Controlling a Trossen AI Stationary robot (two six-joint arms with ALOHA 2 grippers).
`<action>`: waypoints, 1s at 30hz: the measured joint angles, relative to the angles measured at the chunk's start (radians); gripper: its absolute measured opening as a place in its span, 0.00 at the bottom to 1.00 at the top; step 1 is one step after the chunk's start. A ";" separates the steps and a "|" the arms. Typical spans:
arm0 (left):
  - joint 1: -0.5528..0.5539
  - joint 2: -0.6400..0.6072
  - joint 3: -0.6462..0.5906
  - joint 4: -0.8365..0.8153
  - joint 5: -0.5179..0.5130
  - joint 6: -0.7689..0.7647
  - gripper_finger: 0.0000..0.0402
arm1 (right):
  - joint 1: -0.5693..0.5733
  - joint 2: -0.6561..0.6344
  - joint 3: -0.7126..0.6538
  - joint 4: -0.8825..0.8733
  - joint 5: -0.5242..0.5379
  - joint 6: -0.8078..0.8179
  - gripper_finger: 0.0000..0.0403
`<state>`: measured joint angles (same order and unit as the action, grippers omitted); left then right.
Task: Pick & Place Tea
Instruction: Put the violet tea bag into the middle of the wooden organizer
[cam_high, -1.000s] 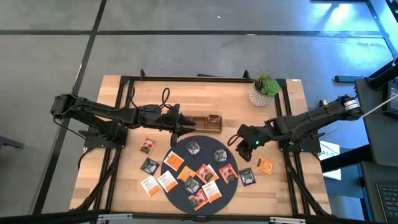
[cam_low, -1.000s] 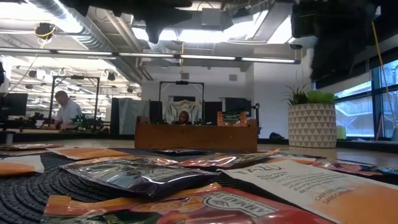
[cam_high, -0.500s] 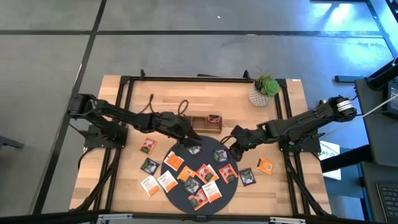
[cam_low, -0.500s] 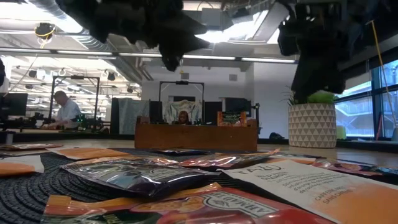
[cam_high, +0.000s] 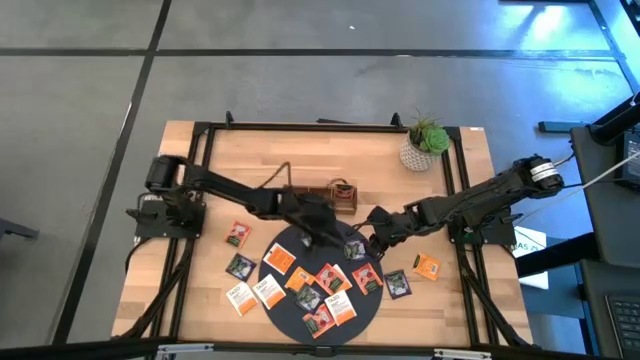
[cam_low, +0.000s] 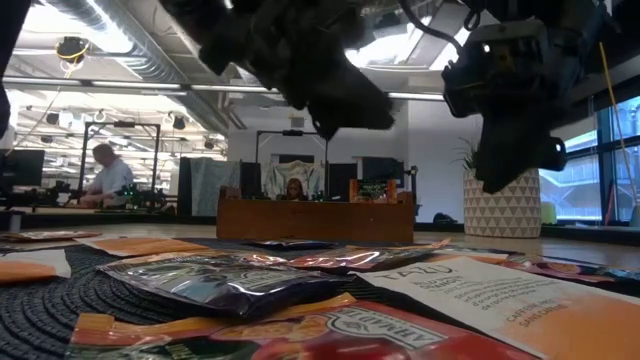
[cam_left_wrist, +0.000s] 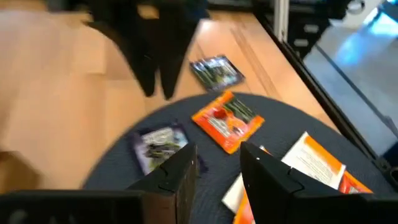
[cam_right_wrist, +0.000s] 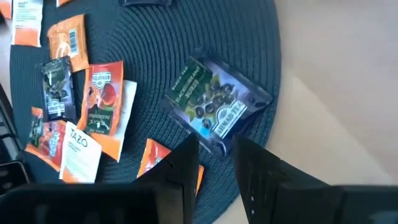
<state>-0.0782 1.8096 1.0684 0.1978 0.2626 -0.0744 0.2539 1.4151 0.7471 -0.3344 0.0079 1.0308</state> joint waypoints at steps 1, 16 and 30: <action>-0.009 0.020 0.019 -0.001 0.001 0.002 0.30 | 0.000 0.001 0.000 0.001 0.001 0.015 0.25; -0.051 0.148 0.104 -0.003 -0.143 -0.006 0.29 | -0.001 0.003 0.000 0.002 0.033 0.068 0.25; -0.086 0.173 0.102 -0.007 -0.202 0.013 0.30 | -0.001 0.003 0.000 0.001 0.035 0.091 0.25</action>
<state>-0.1646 1.9821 1.1707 0.1911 0.0609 -0.0616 0.2531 1.4178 0.7471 -0.3336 0.0433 1.1222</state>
